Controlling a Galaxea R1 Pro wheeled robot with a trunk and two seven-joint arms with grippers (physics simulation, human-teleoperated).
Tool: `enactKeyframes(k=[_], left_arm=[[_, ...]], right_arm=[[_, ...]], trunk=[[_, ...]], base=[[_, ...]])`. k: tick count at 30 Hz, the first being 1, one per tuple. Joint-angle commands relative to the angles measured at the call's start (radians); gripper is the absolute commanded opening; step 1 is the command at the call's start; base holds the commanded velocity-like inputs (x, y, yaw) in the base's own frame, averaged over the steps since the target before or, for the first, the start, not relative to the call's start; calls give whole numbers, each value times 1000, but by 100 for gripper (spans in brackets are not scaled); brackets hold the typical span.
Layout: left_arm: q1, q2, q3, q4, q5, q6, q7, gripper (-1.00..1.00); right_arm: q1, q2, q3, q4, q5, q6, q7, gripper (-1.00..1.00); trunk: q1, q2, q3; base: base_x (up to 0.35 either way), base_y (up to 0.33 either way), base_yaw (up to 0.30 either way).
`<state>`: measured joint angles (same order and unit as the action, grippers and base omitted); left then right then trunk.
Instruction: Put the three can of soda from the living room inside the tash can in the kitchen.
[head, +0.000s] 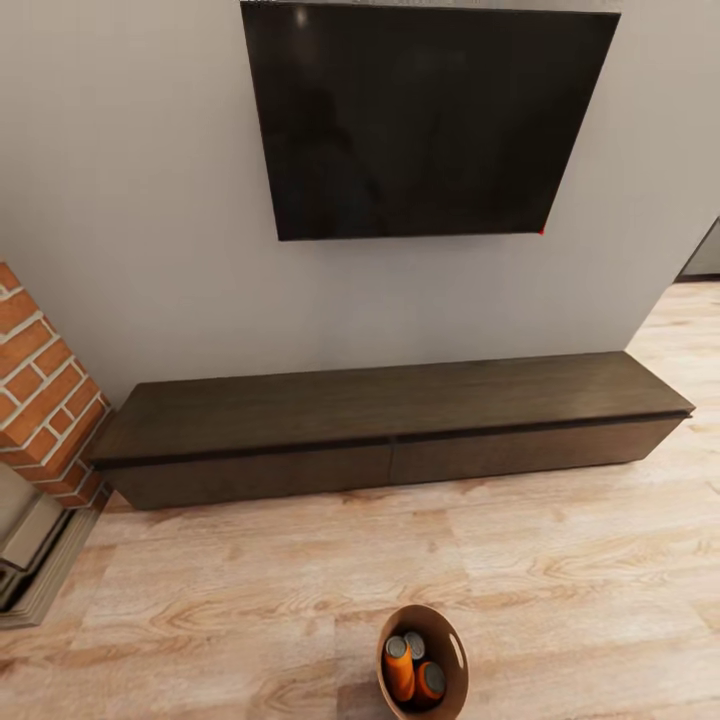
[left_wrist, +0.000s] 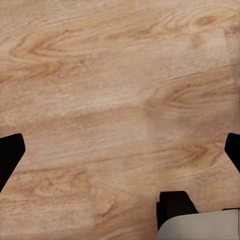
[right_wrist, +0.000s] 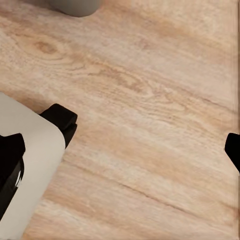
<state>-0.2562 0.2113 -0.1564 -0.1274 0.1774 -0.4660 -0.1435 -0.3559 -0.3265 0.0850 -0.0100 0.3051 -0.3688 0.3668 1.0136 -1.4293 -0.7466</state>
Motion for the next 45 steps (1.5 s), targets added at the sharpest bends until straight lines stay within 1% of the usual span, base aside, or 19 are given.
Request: enactKeyframes(k=[1, 4, 5, 6, 11, 15, 23, 24, 28, 29, 31, 32, 36, 39, 40, 41, 45], left_arm=[[0, -3, 0, 0, 0, 0, 0, 100], [0, -6, -1, 0, -1, 1, 1, 100], [0, -6, -1, 0, -1, 1, 1, 100], [0, -8, -1, 0, -2, 2, 1, 100], [0, -17, -1, 1, -6, 5, 1, 100], [0, -20, -1, 1, -8, 5, 2, 100], [0, -22, 0, 2, -9, 6, 2, 100], [0, -22, 0, 2, -9, 6, 2, 100], [0, -22, 0, 2, -7, 5, 6, 100], [0, -22, 0, 2, -6, 5, 8, 100], [0, -23, 0, 2, -6, 5, 10, 100], [0, -23, 0, 2, -6, 4, 11, 100], [0, -23, 0, 2, -6, 3, 12, 100], [0, -23, 0, 2, -6, 3, 14, 100], [0, -23, 0, 2, -6, 3, 14, 100], [0, -23, 0, 2, -6, 3, 14, 100], [0, -26, 0, 2, -6, 3, 16, 100]], right_arm=[[0, 0, -6, 0, 0, 0, -2, 100], [0, 0, -31, 0, 0, 0, -4, 100], [0, 0, -44, 0, 0, 0, -5, 100], [0, 0, -68, -1, 0, 1, -5, 100], [0, 0, -117, -2, 1, 1, -6, 100], [0, 0, -128, -2, 2, 1, -7, 100], [0, -1, -136, 13, 2, 1, -15, 100], [0, -1, -136, 17, 2, 1, -23, 100], [6, -2, -137, 39, 2, -1, -97, 100], [18, -5, -137, 44, 2, -2, -123, 100], [31, -10, -137, 46, 1, -3, -139, 100], [39, -16, -137, 48, 1, -3, -150, 100], [50, -27, -138, 50, 0, -5, -163, 100], [53, -42, -141, 50, -1, -6, -166, 100], [53, -45, -144, 50, -2, -6, -167, 100], [54, -49, -162, 50, -2, -6, -168, 100], [55, -51, -217, 50, -1, -6, -168, 100]], trunk=[[-4, 7, 3], [-15, 28, 13], [-19, 35, 16], [-23, 42, 19], [-42, 77, 35], [-58, 105, 47], [-88, 161, 72], [-92, 168, 75], [-107, 196, 88], [-111, 203, 91], [-119, 217, 97], [-123, 224, 100], [-138, 252, 113], [-150, 273, 122], [-153, 280, 125], [-157, 287, 129], [-173, 315, 141]], base=[[0, 0, 0], [0, 0, 0], [0, 0, 0], [0, 0, 0], [0, 0, 0], [0, 0, 0], [0, 0, 0], [0, 0, 0], [0, 0, 0], [0, 0, 0], [0, 0, 0], [0, 0, 0], [0, 0, 0], [0, 0, 0], [0, 0, 0], [0, 0, 0], [0, 0, 0]])
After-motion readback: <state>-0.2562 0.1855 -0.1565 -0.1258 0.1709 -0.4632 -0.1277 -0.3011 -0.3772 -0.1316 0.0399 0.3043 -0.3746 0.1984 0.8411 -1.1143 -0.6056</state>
